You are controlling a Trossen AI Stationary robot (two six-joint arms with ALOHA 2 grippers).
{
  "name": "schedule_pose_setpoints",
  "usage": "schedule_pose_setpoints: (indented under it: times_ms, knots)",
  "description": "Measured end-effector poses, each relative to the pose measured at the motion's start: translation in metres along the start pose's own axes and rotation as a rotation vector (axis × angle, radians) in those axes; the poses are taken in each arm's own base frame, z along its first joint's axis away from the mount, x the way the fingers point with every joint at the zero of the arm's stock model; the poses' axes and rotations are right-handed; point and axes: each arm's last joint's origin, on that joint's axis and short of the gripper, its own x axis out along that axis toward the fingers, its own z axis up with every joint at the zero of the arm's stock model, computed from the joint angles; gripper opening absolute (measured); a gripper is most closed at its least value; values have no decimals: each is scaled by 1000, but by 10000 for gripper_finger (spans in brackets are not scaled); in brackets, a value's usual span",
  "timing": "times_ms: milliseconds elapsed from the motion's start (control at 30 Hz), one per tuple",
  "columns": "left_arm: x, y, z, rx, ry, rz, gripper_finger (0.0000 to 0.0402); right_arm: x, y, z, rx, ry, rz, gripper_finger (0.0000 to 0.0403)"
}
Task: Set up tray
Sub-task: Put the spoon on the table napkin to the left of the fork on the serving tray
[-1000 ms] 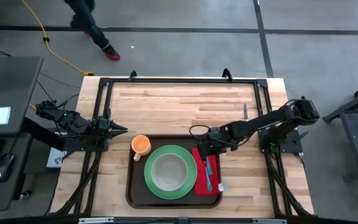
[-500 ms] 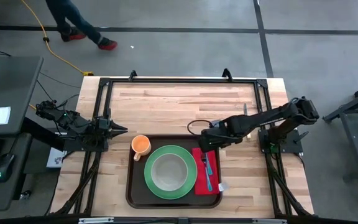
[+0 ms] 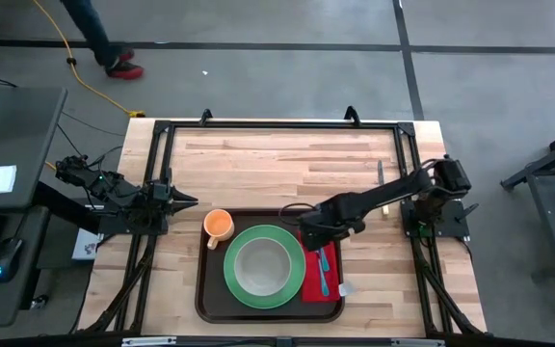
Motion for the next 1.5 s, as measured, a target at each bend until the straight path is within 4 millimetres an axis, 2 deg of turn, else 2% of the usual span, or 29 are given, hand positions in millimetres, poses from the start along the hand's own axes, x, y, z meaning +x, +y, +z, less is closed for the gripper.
schedule_pose_setpoints:
  times_ms: [267,1000,1233,1333,1500]
  knots:
    - [0,0,0,-3,-1,0,69,7,6,5,-17,-14,26,126]
    - [0,0,0,-25,0,1,69,1,-4,64,33,-161,47,126]
    - [0,0,0,-24,0,1,69,1,-5,66,29,-150,53,126]
    - [0,0,0,-24,0,1,69,8,-4,68,30,-135,35,126]
    - [0,0,0,-24,0,1,69,35,2,69,21,-71,-3,126]
